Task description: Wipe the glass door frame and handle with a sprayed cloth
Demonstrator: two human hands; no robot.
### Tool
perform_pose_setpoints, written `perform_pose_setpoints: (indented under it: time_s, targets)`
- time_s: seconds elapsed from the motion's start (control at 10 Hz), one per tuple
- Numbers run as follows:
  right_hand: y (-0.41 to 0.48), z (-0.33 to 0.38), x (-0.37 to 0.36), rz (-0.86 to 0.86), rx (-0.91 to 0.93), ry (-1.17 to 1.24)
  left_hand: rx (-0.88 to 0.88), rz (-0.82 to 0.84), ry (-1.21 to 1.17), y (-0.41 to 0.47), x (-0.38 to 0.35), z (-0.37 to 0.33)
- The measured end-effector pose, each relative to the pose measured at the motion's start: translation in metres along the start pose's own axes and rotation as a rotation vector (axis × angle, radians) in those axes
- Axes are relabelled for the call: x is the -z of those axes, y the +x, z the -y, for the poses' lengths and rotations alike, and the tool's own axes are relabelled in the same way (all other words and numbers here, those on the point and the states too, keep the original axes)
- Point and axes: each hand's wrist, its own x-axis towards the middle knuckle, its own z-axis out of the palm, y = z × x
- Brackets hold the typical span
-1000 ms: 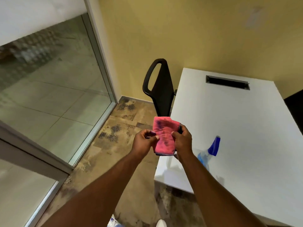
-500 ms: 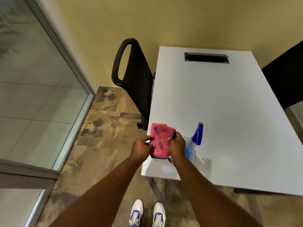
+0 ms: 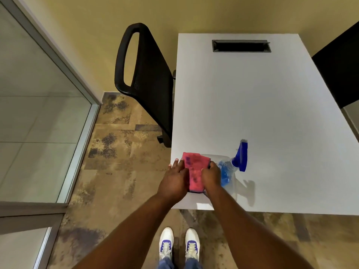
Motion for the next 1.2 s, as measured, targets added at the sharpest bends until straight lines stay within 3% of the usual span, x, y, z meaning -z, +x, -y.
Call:
perform_pose_setpoints:
  time_s: [0.1, 0.4, 0.6, 0.8, 1.2]
  targets:
    - [0.008, -0.001, 0.001, 0.01, -0.021, -0.065, -0.026, 0.142, 0.185, 0.006, -0.006, 0.01]
    - [0.016, -0.01, -0.007, 0.083, 0.049, -0.332, -0.086, 0.152, 0.371, 0.013, -0.01, 0.014]
    - [0.007, -0.009, -0.009, 0.052, 0.172, -0.593, -0.049, 0.323, 0.59, 0.025, -0.008, 0.003]
    - [-0.006, -0.003, -0.01, 0.022, 0.218, -0.548, -0.027, 0.309, 0.488, 0.019, -0.003, 0.005]
    - [-0.042, 0.008, 0.018, 0.046, 0.715, -0.829, 0.097, 0.083, 0.385, -0.035, 0.04, 0.027]
